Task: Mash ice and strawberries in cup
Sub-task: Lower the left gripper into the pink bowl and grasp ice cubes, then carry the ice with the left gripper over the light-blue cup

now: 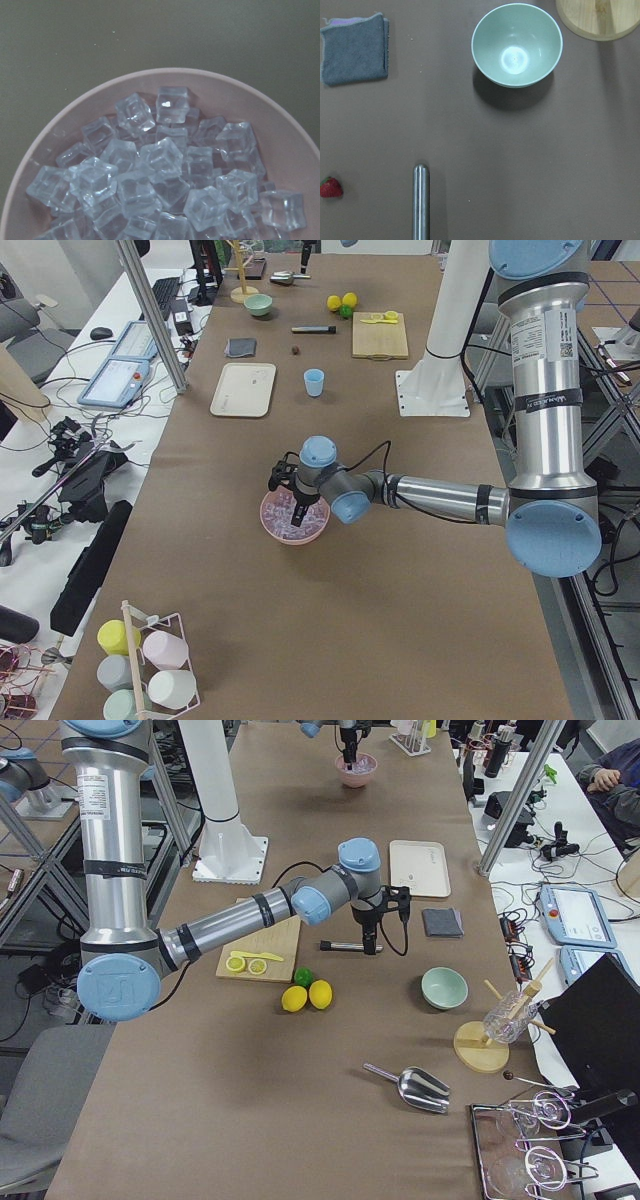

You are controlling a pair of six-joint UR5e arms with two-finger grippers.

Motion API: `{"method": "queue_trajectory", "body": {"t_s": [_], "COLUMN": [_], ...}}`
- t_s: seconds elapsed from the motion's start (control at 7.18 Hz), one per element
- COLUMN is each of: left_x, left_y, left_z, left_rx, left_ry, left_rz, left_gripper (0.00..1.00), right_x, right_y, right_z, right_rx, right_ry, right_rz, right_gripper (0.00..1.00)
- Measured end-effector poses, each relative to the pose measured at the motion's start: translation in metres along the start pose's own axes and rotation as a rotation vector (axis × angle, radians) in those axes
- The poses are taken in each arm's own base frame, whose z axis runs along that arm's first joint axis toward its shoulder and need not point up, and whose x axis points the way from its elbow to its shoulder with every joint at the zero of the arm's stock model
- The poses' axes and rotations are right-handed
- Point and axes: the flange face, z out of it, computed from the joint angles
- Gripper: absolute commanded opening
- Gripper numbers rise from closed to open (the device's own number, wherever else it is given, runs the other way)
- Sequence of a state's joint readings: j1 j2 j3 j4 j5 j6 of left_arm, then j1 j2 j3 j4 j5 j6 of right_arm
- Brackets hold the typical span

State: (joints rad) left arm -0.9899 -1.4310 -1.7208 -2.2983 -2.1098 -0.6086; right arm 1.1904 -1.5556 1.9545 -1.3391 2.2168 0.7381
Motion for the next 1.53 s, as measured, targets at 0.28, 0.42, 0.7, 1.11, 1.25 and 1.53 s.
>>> {"method": "queue_trajectory", "body": {"t_s": [0.28,0.42,0.7,1.11,1.25,1.53], "left_x": [-0.003,-0.003,-0.004,-0.006,-0.004,-0.003], "left_y": [0.004,0.005,0.005,0.009,0.007,-0.004], "left_z": [0.0,0.0,0.001,-0.002,-0.009,-0.03], "left_rx": [-0.005,-0.006,-0.006,-0.003,0.002,0.014], "left_ry": [-0.003,-0.005,-0.005,-0.001,0.011,0.067], "left_rz": [0.002,0.002,0.004,0.033,0.049,0.048], "left_gripper": [0.74,0.56,0.16,0.0,0.0,0.0], "right_x": [0.0,0.0,0.001,0.002,0.001,0.001], "right_y": [0.0,0.0,0.0,0.001,0.001,0.001], "right_z": [0.0,0.0,0.0,0.0,0.0,0.0], "right_rx": [0.003,0.003,0.002,0.002,0.002,0.003], "right_ry": [0.003,0.004,0.005,0.005,0.005,0.004], "right_rz": [0.0,0.0,0.001,0.001,0.001,0.0], "right_gripper": [1.0,1.0,1.0,1.0,1.0,1.0]}}
